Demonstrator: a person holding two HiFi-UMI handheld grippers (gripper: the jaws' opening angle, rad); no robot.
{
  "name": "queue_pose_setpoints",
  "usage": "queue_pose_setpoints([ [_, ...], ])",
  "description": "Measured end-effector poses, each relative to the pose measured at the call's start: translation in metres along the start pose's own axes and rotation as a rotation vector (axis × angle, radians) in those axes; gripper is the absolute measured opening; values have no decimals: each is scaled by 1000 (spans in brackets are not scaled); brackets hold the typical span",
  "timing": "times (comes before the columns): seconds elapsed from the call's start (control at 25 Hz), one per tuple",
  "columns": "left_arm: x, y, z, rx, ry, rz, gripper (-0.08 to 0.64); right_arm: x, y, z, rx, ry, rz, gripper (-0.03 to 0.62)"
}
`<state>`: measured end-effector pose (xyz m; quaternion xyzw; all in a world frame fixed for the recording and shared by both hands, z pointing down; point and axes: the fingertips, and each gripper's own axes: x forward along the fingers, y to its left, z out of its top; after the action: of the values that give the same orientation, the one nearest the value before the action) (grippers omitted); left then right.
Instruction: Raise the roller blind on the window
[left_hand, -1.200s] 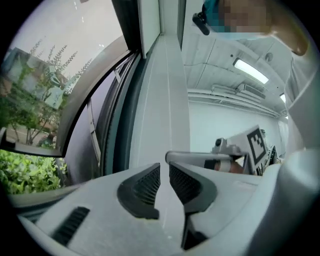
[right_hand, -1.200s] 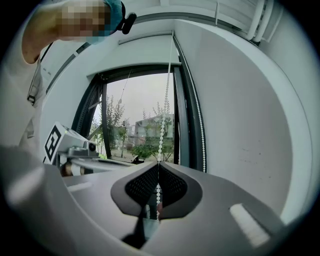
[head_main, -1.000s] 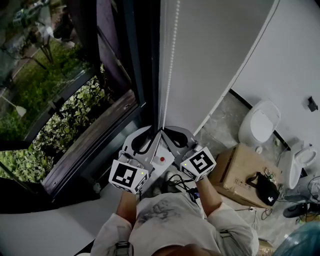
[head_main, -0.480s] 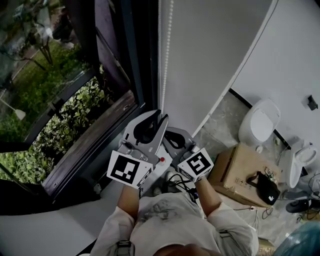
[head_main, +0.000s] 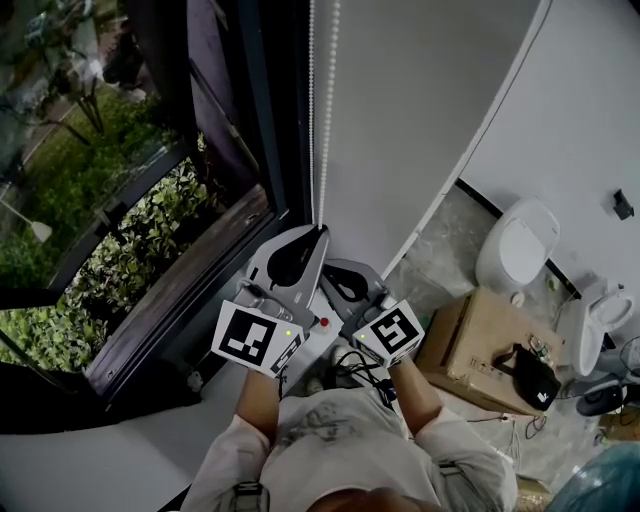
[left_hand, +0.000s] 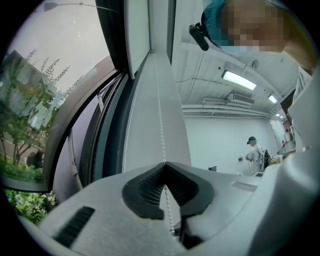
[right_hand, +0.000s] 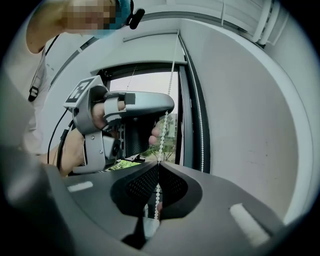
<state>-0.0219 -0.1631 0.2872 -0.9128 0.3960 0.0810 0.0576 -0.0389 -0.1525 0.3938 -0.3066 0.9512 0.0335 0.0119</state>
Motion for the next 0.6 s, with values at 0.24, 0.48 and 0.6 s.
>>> queue_pose_setpoints([
  [0.24,-7,5,-14,-10,34,13,11,5,6,-6,-66,1,13,11],
  [0.48,-9,6,-40,-35,81,15,11,4,10,-34,-5,88,2,11],
  [0.6,-9,5,-55,-46,109,12,10,3,9,-49,2,121,-6,11],
])
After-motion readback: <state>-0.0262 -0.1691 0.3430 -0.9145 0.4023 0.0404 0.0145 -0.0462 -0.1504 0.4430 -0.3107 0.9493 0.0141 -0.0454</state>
